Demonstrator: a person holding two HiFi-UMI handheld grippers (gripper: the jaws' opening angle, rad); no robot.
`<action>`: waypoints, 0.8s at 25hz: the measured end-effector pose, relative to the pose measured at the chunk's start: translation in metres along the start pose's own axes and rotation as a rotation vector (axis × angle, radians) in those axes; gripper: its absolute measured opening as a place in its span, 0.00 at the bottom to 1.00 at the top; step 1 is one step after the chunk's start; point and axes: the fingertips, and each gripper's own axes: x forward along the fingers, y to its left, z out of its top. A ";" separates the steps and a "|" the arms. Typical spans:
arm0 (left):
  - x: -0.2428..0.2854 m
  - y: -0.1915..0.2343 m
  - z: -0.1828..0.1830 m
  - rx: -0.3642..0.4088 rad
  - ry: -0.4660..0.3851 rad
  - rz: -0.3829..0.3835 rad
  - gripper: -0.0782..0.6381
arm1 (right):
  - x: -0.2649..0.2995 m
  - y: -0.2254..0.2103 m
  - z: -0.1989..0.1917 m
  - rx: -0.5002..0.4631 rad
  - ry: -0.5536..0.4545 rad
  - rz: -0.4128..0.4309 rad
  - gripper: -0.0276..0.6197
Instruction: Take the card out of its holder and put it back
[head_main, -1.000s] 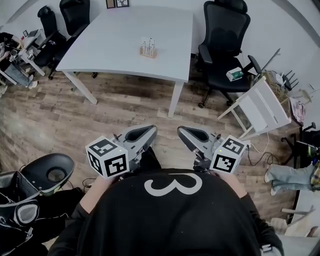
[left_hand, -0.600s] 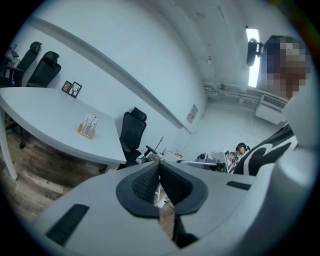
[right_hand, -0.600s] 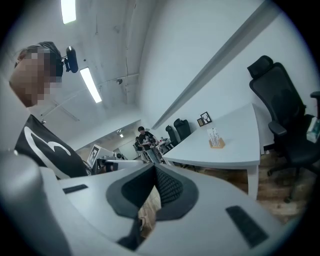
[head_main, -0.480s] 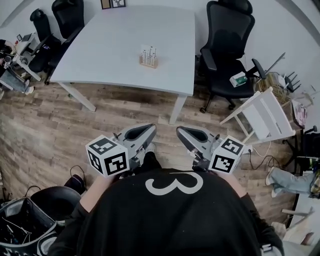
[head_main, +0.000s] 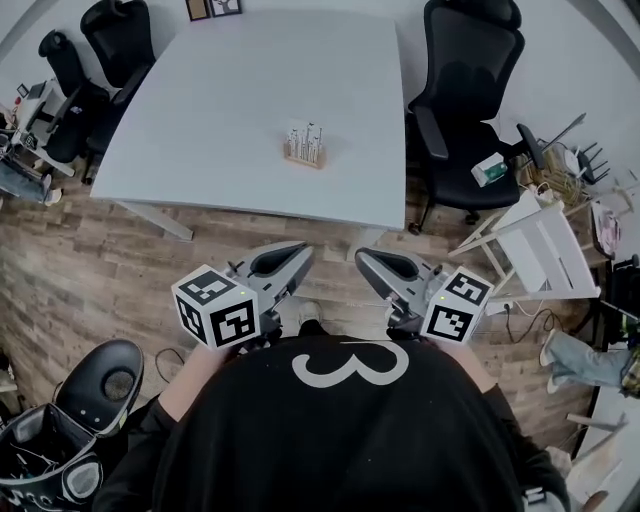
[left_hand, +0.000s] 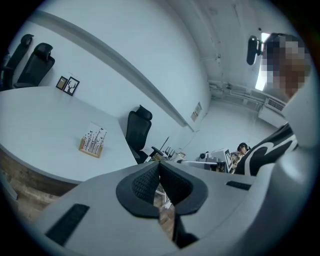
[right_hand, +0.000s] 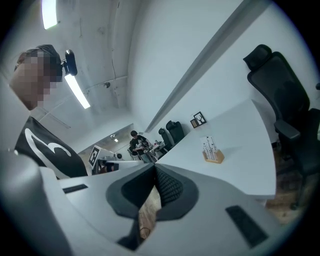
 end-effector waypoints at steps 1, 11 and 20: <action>0.003 0.010 0.006 -0.002 0.004 -0.001 0.13 | 0.009 -0.007 0.005 0.004 0.001 -0.003 0.06; 0.026 0.092 0.049 0.010 0.040 -0.017 0.13 | 0.075 -0.065 0.033 0.018 0.002 -0.052 0.06; 0.031 0.131 0.061 -0.028 0.024 -0.014 0.13 | 0.090 -0.100 0.037 -0.013 0.061 -0.115 0.06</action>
